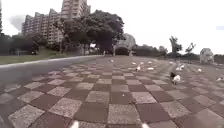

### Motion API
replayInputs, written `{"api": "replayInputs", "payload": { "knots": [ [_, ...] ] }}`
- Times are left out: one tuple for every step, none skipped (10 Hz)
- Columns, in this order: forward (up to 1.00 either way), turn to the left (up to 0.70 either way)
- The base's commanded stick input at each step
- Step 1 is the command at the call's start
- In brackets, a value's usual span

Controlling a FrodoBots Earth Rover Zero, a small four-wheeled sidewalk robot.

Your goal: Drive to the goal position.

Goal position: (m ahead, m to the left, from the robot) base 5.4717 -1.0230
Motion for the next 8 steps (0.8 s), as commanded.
{"api": "replayInputs", "payload": {
  "knots": [
    [0.7, 0.0],
    [0.7, 0.0],
    [0.7, 0.0],
    [0.7, 0.0],
    [0.7, 0.0],
    [0.7, 0.0],
    [0.7, 0.0],
    [0.7, 0.0]
  ]
}}
